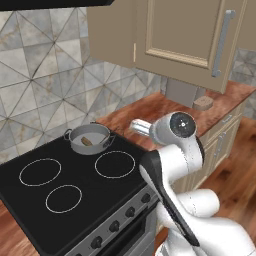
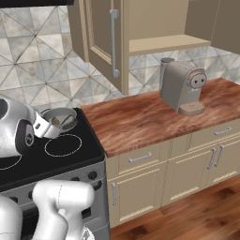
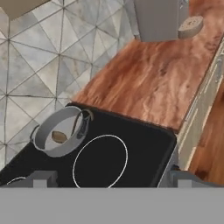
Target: Open the cabinet and move the ladle to the pot. Then close the cabinet.
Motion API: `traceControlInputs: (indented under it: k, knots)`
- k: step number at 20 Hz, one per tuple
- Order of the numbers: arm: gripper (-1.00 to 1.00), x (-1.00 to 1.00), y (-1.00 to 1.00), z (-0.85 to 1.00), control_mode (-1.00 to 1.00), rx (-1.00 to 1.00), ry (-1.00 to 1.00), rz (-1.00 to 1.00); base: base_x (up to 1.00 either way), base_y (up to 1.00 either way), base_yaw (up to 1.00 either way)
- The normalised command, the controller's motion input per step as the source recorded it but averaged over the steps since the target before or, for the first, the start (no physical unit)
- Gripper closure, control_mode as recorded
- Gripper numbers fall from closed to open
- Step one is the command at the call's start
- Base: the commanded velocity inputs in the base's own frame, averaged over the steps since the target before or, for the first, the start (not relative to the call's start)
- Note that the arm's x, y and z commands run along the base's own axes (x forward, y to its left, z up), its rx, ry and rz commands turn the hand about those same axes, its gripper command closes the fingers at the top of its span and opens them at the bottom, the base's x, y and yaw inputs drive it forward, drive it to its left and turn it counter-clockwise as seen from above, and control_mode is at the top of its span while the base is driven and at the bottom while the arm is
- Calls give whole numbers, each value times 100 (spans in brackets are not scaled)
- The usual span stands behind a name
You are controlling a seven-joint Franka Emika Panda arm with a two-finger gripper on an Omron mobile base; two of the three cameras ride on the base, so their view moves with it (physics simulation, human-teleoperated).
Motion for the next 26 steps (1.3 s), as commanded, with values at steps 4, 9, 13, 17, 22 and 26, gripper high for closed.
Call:
traceControlInputs:
  k: [4,9,13,17,22,26]
  knots:
    - [-100,-19,0,4,-100,-10,0,37,0,0,0]
    - [-100,-31,0,11,-100,-11,-3,36,0,0,0]
    - [-100,-55,0,31,-100,-8,-20,13,0,0,0]
    - [-100,-59,0,30,-100,-3,-27,0,0,0,0]
    - [-100,-74,0,13,-100,0,-22,0,0,0,0]
    - [-100,-16,-1,0,100,0,-4,0,-52,-34,1]
